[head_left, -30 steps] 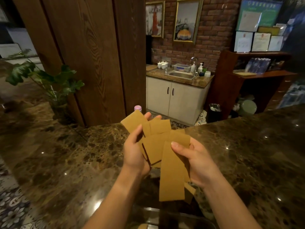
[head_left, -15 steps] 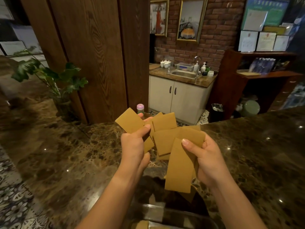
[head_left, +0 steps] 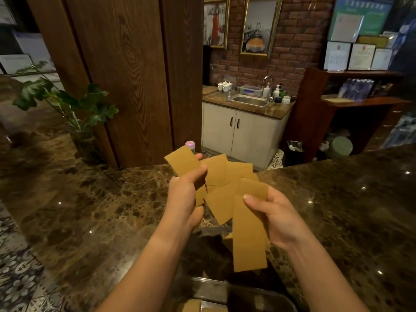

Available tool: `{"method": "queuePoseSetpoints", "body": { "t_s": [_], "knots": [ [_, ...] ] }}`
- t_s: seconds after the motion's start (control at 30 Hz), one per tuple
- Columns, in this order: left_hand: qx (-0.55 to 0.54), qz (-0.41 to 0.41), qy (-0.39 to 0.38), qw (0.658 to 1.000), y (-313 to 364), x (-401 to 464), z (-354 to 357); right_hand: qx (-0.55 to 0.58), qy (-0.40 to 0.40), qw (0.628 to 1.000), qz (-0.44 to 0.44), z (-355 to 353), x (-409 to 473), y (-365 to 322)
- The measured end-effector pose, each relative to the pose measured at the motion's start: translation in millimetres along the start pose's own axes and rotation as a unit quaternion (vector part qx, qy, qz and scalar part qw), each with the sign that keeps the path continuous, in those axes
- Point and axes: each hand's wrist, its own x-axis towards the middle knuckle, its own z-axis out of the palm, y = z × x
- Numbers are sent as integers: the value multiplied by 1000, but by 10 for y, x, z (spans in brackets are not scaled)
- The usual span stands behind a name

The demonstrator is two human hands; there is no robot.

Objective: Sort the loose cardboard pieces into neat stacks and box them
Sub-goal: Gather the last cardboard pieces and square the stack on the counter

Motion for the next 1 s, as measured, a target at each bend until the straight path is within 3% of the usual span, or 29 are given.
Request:
{"method": "queuePoseSetpoints", "body": {
  "t_s": [0.13, 0.2, 0.37, 0.47, 0.6, 0.8, 1.0],
  "knots": [
    [26, -132, -91, 987, -89, -2, -26, -9, -5, 1000, -3, 69, 25, 25],
    [-11, -180, -140, 974, -124, -5, -61, -16, -5, 1000, -4, 66, 24, 14],
    [-91, -130, -108, 981, -184, 95, -126, 7, 7, 999, -38, 1, 12, -25],
    [-6, -64, -130, 989, -173, 110, -110, -3, -20, 999, -40, 1, -5, -30],
    [66, -54, -204, 975, -119, 119, -122, -13, -30, 999, -30, 20, -5, -36],
    [32, -17, -106, 994, -92, 155, -186, 17, 15, 999, -23, -85, 27, -54],
    [6, -11, -83, 996, -22, 178, -248, 43, 66, 997, -17, -313, 58, -106]
  ]
}}
